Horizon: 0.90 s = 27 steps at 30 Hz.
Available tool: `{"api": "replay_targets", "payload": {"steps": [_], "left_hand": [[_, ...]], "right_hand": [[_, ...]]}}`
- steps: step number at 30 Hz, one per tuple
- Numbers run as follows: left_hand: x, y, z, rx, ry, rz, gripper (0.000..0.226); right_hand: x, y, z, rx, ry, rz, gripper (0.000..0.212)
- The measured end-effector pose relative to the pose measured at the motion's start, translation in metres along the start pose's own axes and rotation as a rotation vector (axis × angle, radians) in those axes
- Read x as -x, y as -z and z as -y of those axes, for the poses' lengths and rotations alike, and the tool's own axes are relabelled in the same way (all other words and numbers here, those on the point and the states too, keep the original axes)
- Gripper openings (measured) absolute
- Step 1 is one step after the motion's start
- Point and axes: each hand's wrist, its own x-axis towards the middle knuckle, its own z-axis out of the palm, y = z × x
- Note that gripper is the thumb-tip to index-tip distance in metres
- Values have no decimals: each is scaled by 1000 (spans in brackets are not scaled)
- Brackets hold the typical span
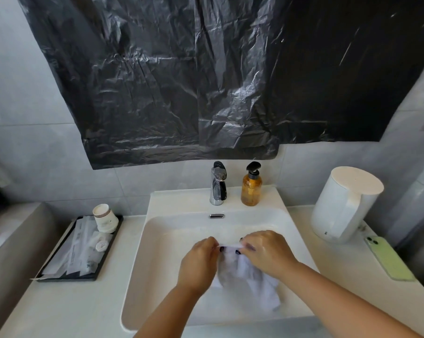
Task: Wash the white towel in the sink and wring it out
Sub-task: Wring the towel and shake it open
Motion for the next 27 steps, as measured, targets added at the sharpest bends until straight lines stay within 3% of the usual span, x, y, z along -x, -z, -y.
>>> {"api": "replay_targets", "payload": {"steps": [4, 11, 16, 18, 22, 27], "left_hand": [[-24, 24, -24, 39, -59, -13, 18], [-43, 48, -47, 201, -13, 87, 24], [-46, 53, -24, -161, 39, 383, 26], [-48, 61, -7, -113, 109, 358, 28], [-53, 87, 2, -22, 78, 184, 29], [-59, 102, -7, 243, 116, -15, 22]], "right_hand": [[-17, 18, 0, 40, 13, -113, 22], [-42, 48, 12, -261, -187, 46, 14], [-59, 57, 21, -304, -97, 50, 15], [-63, 60, 19, -330, -98, 42, 15], [-73, 65, 22, -352, -86, 38, 21], [-87, 73, 32, -432, -107, -123, 8]]}}
